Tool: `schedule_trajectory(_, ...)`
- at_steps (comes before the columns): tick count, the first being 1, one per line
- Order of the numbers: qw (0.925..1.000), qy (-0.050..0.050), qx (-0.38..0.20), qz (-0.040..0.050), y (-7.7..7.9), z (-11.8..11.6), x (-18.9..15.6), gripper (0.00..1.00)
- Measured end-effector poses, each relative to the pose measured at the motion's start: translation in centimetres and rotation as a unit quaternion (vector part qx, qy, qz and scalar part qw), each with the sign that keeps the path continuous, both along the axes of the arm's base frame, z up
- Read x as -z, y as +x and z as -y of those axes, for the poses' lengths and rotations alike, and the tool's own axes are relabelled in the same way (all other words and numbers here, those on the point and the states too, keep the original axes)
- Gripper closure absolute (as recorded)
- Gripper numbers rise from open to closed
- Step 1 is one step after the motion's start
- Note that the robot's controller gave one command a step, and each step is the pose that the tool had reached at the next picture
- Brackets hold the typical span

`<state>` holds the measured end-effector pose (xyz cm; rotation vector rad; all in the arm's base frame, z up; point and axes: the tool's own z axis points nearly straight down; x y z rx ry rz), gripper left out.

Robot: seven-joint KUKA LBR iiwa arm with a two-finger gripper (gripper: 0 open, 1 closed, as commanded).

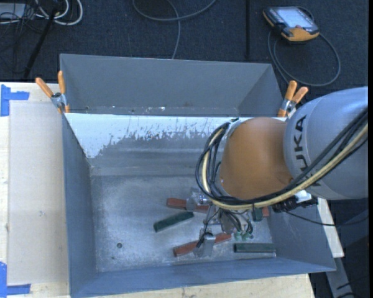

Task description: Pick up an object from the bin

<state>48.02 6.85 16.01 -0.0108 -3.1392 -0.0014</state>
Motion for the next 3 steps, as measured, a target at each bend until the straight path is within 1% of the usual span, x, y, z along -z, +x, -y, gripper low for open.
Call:
schedule_trajectory(1, 1.0, 0.0, 0.0, 0.0, 0.0, 0.0, 0.0, 0.0)
schedule_trajectory(2, 0.9998, 0.0, -0.021, 0.006, 0.9, 0.9, 8.7, 1.0)
schedule_trajectory(3, 0.9998, 0.0, -0.021, 0.0061, 0.9, 0.9, 8.7, 1.0)
